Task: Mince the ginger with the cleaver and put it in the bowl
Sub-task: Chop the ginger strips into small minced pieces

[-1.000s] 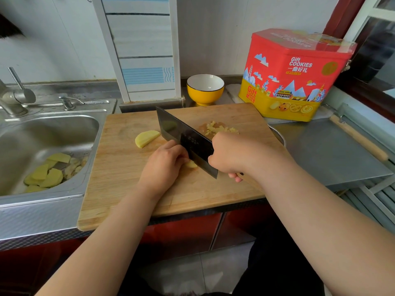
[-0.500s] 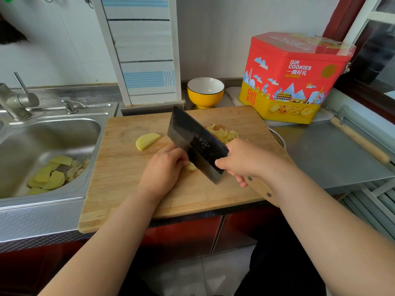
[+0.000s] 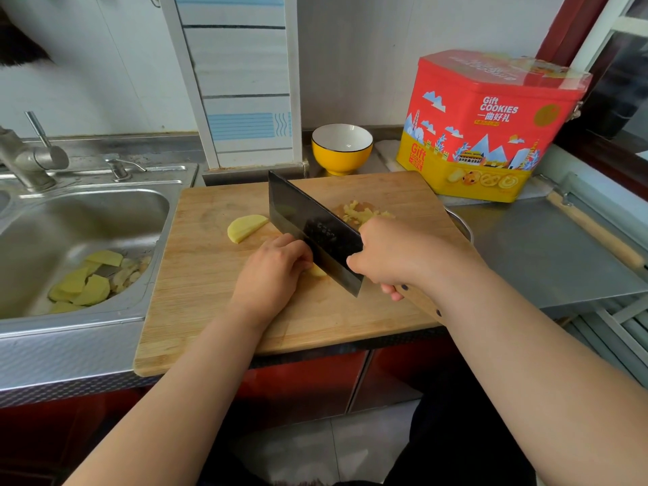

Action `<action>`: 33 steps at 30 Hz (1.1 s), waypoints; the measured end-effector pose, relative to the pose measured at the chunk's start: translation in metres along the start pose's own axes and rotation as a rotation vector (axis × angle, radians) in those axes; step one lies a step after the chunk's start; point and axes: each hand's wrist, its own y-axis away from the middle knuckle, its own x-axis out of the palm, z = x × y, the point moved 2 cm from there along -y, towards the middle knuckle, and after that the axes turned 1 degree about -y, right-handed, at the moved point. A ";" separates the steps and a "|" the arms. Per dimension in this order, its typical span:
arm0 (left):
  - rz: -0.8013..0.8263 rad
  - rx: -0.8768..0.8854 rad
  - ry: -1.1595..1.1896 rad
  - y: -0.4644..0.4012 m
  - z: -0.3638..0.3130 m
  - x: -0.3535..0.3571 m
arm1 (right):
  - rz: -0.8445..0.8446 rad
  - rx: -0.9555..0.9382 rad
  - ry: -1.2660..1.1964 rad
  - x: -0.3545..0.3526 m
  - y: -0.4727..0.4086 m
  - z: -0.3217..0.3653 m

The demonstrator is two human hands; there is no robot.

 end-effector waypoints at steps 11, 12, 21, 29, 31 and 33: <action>-0.027 -0.021 -0.017 -0.001 0.000 0.000 | 0.044 0.045 0.020 0.009 -0.003 0.006; -0.029 -0.023 -0.020 0.000 0.000 0.000 | 0.040 0.038 0.031 0.010 -0.004 0.005; -0.024 -0.032 -0.045 0.002 -0.002 -0.002 | 0.033 0.033 -0.013 0.009 -0.009 -0.004; -0.029 -0.032 -0.046 0.003 -0.003 -0.002 | 0.010 -0.019 -0.178 0.006 -0.011 -0.017; -0.056 -0.001 -0.066 0.004 -0.005 -0.002 | -0.022 -0.030 -0.170 0.003 -0.009 -0.016; -0.072 0.043 -0.093 0.005 -0.007 -0.002 | -0.031 -0.039 -0.172 0.000 -0.008 -0.015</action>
